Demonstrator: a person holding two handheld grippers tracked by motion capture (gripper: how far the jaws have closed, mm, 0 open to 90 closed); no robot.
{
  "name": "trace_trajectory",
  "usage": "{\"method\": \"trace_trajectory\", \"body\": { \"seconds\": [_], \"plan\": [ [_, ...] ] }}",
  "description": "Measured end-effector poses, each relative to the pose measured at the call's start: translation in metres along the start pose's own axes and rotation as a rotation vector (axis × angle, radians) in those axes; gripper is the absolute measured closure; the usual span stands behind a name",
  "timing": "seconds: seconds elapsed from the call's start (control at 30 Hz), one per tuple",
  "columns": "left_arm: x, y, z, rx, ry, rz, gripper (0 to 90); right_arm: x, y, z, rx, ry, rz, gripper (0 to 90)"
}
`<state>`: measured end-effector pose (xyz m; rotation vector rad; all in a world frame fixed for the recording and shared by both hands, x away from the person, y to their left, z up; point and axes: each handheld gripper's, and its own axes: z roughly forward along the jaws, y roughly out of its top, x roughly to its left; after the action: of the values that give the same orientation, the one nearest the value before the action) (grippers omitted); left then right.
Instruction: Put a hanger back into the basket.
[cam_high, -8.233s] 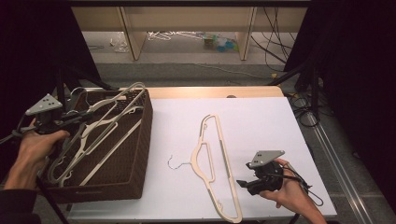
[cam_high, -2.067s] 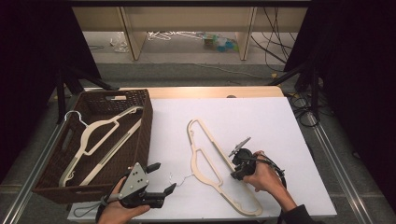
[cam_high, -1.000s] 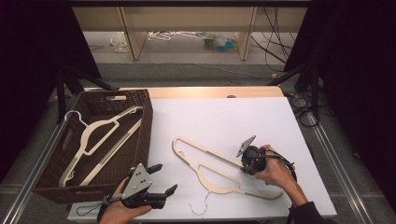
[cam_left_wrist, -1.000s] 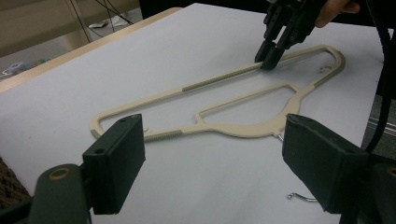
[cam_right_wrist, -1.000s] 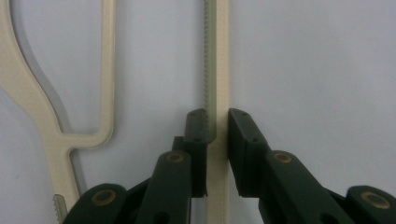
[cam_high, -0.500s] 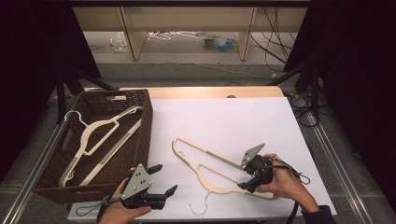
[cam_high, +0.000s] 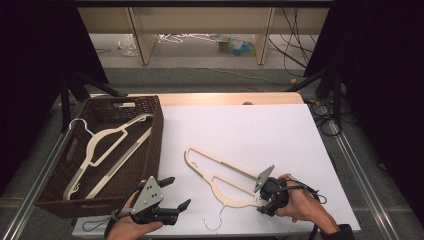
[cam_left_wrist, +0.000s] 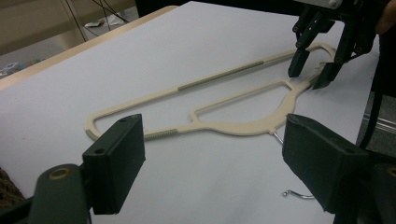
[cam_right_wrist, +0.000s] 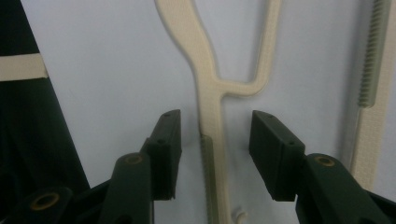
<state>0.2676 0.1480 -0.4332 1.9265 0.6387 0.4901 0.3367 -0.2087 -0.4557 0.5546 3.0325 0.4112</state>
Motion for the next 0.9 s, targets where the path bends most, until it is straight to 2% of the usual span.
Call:
{"method": "trace_trajectory", "body": {
  "seconds": [0.03, 0.1, 0.13, 0.27, 0.3, 0.33, 0.43, 0.53, 0.57, 0.6, 0.67, 0.73, 0.77, 0.8, 0.9],
  "plan": [
    [0.000, 0.000, 0.001, -0.005, -0.006, -0.008, 21.1, 0.000, 0.000, 0.001, 0.004, -0.007, -0.010, 55.9],
    [0.002, 0.001, 0.001, -0.003, 0.000, 0.017, 21.1, 0.001, 0.001, 0.001, 0.011, -0.021, -0.013, 57.8],
    [0.000, 0.000, 0.001, -0.002, 0.000, 0.009, 21.1, 0.002, 0.002, 0.001, 0.018, -0.032, -0.020, 59.0],
    [0.001, 0.001, 0.001, -0.003, -0.003, 0.005, 21.1, 0.006, 0.005, 0.001, 0.042, -0.023, -0.034, 65.4],
    [0.000, 0.000, 0.002, 0.003, -0.003, 0.013, 21.1, 0.006, 0.006, 0.002, 0.052, -0.025, -0.022, 66.2],
    [-0.001, -0.001, 0.002, 0.007, -0.009, -0.001, 21.1, 0.006, 0.006, 0.002, 0.053, -0.019, -0.014, 66.7],
    [-0.001, 0.000, 0.003, -0.001, -0.007, -0.006, 21.0, 0.006, 0.009, 0.003, 0.072, -0.019, 0.000, 68.1],
    [-0.001, -0.001, 0.002, 0.012, -0.009, 0.018, 21.0, 0.008, 0.013, 0.004, 0.099, -0.027, 0.009, 70.1],
    [-0.002, -0.001, 0.002, 0.012, -0.010, 0.006, 21.1, 0.006, 0.014, 0.004, 0.107, -0.028, 0.006, 70.7],
    [-0.001, 0.000, 0.002, 0.011, -0.011, 0.022, 21.0, 0.006, 0.015, 0.004, 0.115, -0.018, 0.008, 71.5],
    [-0.001, -0.001, 0.002, 0.011, -0.008, 0.014, 21.1, 0.004, 0.017, 0.004, 0.133, -0.013, 0.014, 73.2],
    [-0.002, -0.001, 0.003, 0.012, -0.011, 0.007, 21.0, 0.000, 0.020, 0.006, 0.154, -0.037, -0.042, 76.6],
    [-0.002, -0.001, 0.003, 0.012, -0.011, 0.007, 21.0, 0.000, 0.020, 0.006, 0.154, -0.037, -0.042, 76.6],
    [0.000, 0.000, 0.002, 0.016, -0.011, 0.029, 21.0, 0.000, 0.020, 0.006, 0.157, -0.036, -0.042, 76.8],
    [-0.001, -0.001, 0.002, 0.022, -0.010, 0.018, 21.1, 0.002, 0.020, 0.005, 0.159, -0.032, -0.028, 79.0]
  ]
}}
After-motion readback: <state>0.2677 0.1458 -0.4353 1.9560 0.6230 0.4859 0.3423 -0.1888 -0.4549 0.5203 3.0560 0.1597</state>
